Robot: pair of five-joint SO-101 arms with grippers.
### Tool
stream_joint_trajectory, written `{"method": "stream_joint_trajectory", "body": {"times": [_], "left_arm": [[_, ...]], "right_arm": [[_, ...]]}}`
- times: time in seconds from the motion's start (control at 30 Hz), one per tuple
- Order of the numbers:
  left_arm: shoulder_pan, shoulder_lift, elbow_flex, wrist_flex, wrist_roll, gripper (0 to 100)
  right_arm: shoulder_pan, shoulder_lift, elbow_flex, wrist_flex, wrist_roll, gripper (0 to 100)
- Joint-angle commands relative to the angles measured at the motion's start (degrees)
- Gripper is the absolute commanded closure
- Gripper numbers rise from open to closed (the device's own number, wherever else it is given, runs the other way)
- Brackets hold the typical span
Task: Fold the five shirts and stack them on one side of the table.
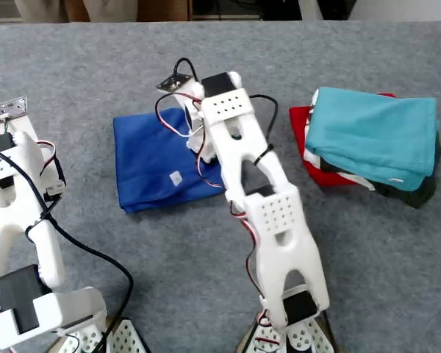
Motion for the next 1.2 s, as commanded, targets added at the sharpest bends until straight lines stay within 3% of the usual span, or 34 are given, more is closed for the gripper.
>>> {"method": "stream_joint_trajectory", "body": {"times": [0.0,0.23,0.43,0.73,0.9,1.03,1.17], "left_arm": [[0.44,-0.13,-0.26,-0.09,-0.35,98],[0.53,-0.13,0.53,-2.37,-0.35,98],[0.53,-0.13,0.97,-2.29,-0.35,98],[0.09,-0.13,0.97,-1.93,-0.35,98],[0.00,-0.57,0.97,-1.93,-2.11,98],[-0.26,-0.57,0.97,-1.93,-2.73,98],[-2.11,-0.40,0.97,-2.46,-2.73,98]], "right_arm": [[1.71,-11.12,11.65,1.23,0.53,99.7],[5.67,-26.77,35.12,0.09,2.29,99.8],[8.04,-36.26,48.22,-11.43,4.92,99.8],[-2.15,-30.20,32.48,-24.62,4.84,99.7],[-3.12,-19.12,21.14,-28.04,4.84,99.7],[-2.15,-9.63,13.58,-26.37,4.84,99.7],[-2.07,-4.09,6.02,-15.12,5.10,99.8]]}}
